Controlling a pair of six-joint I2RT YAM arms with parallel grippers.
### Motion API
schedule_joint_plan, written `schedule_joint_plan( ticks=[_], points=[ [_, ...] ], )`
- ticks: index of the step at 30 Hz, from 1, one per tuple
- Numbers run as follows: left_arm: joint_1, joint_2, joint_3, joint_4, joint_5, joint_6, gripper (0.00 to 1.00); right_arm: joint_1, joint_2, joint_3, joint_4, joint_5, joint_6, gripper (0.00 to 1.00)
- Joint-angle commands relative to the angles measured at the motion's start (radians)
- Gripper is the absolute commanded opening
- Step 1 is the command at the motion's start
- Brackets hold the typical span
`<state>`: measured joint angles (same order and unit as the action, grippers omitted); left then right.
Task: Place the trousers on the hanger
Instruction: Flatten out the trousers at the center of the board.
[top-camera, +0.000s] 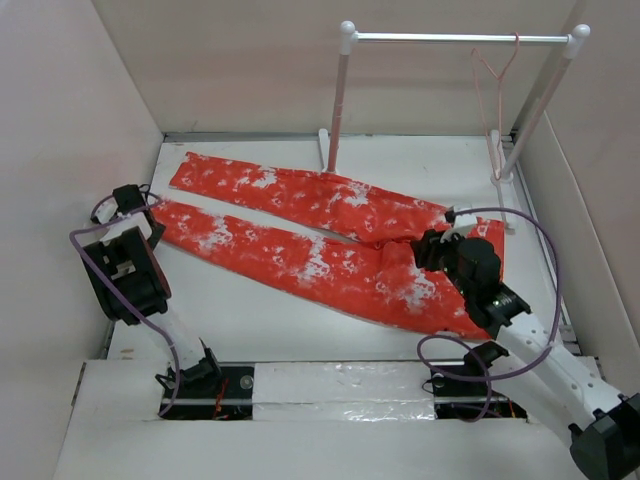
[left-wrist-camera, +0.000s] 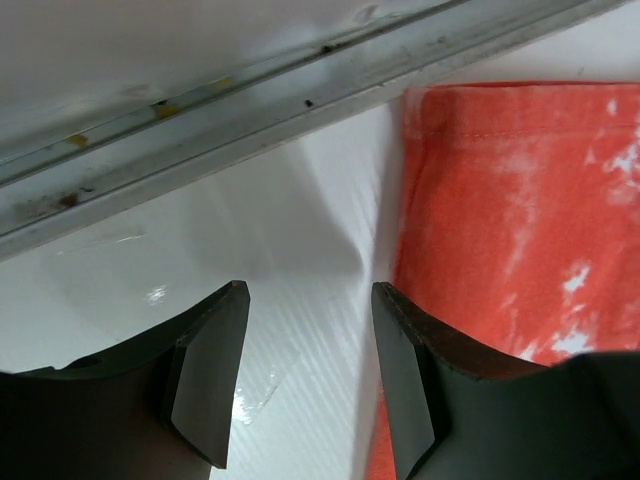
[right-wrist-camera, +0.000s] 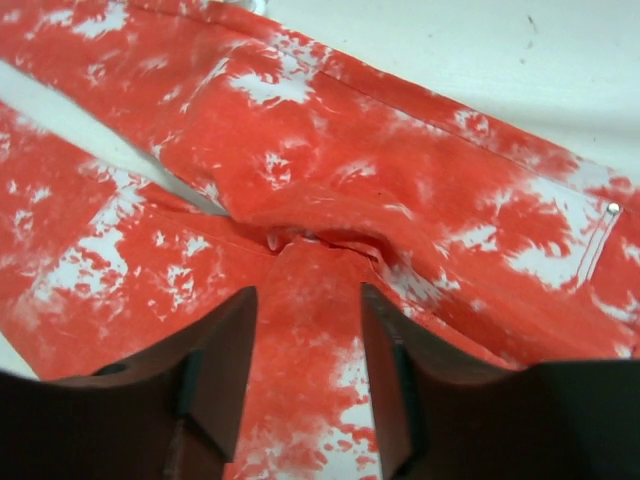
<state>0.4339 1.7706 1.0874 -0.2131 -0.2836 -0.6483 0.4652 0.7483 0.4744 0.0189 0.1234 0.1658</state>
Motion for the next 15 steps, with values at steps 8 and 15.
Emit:
schedule_joint_plan(
  ticks=[8, 15],
  points=[
    [0.000, 0.087, 0.017, 0.144, 0.161, -0.028, 0.51, -0.111, -0.205, -0.146, -0.166, 0.102, 0.211, 0.59],
    [0.000, 0.081, 0.005, 0.202, 0.214, -0.051, 0.49, -0.241, -0.271, -0.152, -0.266, 0.202, 0.290, 0.67]
  ],
)
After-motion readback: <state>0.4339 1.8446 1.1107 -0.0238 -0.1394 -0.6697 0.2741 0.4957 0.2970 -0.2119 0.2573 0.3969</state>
